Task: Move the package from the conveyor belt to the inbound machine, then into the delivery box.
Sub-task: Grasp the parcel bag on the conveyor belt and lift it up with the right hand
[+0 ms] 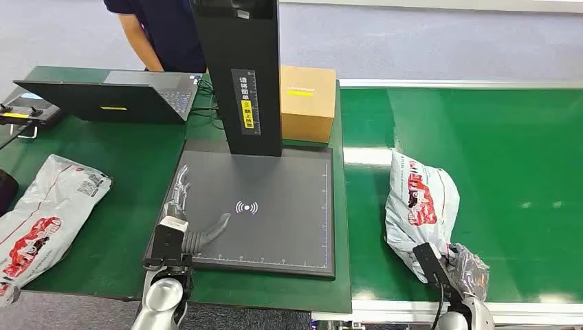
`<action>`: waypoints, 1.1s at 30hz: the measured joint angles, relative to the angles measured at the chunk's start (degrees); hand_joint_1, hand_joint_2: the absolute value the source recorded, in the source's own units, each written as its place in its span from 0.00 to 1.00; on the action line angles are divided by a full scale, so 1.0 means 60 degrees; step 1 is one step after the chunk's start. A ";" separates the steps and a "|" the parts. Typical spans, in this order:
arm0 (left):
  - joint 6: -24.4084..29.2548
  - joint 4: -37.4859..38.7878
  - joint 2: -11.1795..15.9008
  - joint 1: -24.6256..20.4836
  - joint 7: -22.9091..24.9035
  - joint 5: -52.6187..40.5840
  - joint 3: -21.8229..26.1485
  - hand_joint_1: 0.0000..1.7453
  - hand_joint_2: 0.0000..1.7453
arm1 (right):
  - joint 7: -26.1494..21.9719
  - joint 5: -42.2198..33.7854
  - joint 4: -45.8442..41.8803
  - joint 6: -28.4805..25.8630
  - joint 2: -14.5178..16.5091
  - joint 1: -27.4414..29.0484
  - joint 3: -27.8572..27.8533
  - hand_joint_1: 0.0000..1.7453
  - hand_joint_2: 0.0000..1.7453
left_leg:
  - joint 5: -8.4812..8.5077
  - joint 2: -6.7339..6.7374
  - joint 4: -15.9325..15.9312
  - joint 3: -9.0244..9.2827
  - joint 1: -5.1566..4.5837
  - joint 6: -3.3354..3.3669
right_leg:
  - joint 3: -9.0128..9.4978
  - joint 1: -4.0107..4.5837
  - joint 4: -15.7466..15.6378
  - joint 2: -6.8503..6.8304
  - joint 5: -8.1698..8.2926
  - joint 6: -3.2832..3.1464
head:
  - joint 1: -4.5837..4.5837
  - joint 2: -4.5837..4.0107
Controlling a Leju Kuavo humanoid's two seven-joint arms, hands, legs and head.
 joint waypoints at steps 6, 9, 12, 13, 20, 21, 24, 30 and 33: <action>0.0138 -0.0004 0.0000 0.0002 0.0010 -0.0069 0.0000 0.00 1.00 | -0.0179 0.0166 -0.0936 -0.0121 0.0270 0.0427 0.0360 0.96 1.00 | 0.0000 0.0001 -0.0002 -0.0004 0.0001 -0.0001 | -0.0005 0.0000 0.0002 0.0001 -0.0001 -0.0002 | 0.0000 0.0000; 0.0228 -0.0005 0.0000 0.0018 0.0015 -0.0085 0.0003 0.00 1.00 | -0.0292 0.0179 -0.1619 -0.0327 0.0434 0.0719 0.0625 0.94 1.00 | 0.0000 0.0001 -0.0002 -0.0008 0.0001 -0.0001 | -0.0006 0.0000 0.0002 0.0000 -0.0001 -0.0002 | 0.0000 0.0000; 0.0270 -0.0018 0.0000 0.0083 0.0008 -0.0096 0.0007 0.00 1.00 | -0.0670 0.0039 -0.2505 -0.0882 0.0617 0.1069 0.0967 0.94 1.00 | 0.0000 0.0001 -0.0002 -0.0014 0.0001 0.0000 | -0.0011 -0.0001 0.0003 0.0000 -0.0001 -0.0002 | 0.0000 0.0000; 0.0278 -0.0024 0.0000 0.0105 0.0000 -0.0100 0.0007 0.00 1.00 | -0.0880 -0.0051 -0.2800 -0.1153 0.0676 0.1179 0.1079 0.94 1.00 | 0.0000 0.0001 -0.0001 -0.0016 0.0001 0.0000 | -0.0014 -0.0001 0.0003 0.0000 -0.0001 -0.0002 | 0.0000 0.0000; 0.0491 -0.0029 0.0000 0.0142 -0.0163 -0.0126 0.0000 0.00 1.00 | -0.2898 -0.0508 -0.4816 -0.1941 0.1316 0.1747 0.1637 0.85 1.00 | 0.0000 0.0004 -0.0002 -0.0024 0.0001 -0.0001 | -0.0025 0.0000 0.0003 0.0004 -0.0001 -0.0002 | -0.0001 0.0000; 0.0535 -0.0029 0.0000 0.0151 -0.0186 -0.0124 0.0000 0.00 1.00 | -0.3277 -0.0576 -0.5023 -0.1949 0.1452 0.1761 0.1651 0.86 1.00 | 0.0000 0.0004 -0.0003 -0.0024 0.0001 -0.0002 | -0.0025 0.0000 0.0004 0.0003 -0.0001 -0.0002 | -0.0002 0.0000; 0.0620 -0.0029 0.0000 0.0195 -0.0246 -0.0093 0.0000 0.00 1.00 | -0.4437 -0.0735 -0.5547 -0.1969 0.1878 0.1765 0.1630 0.87 1.00 | 0.0001 0.0003 -0.0003 -0.0024 0.0002 -0.0002 | -0.0025 0.0000 0.0005 0.0004 -0.0001 -0.0002 | -0.0001 0.0000; 0.0637 -0.0024 -0.0005 0.0228 -0.0329 -0.0076 0.0003 0.00 1.00 | -0.4759 -0.0788 -0.6601 -0.1974 0.2495 0.1779 0.1695 0.87 1.00 | 0.0001 0.0003 -0.0001 -0.0027 0.0001 -0.0002 | -0.0025 -0.0001 0.0005 0.0003 -0.0001 -0.0002 | 0.0000 0.0000; 0.0637 0.0009 -0.0018 0.0166 -0.0404 -0.0055 0.0004 0.00 1.00 | -0.4761 -0.1072 -0.7073 -0.1977 0.2599 0.1799 0.2087 0.80 1.00 | 0.0001 0.0003 -0.0001 -0.0027 0.0001 -0.0002 | -0.0026 -0.0001 0.0005 0.0004 -0.0001 -0.0002 | -0.0001 0.0000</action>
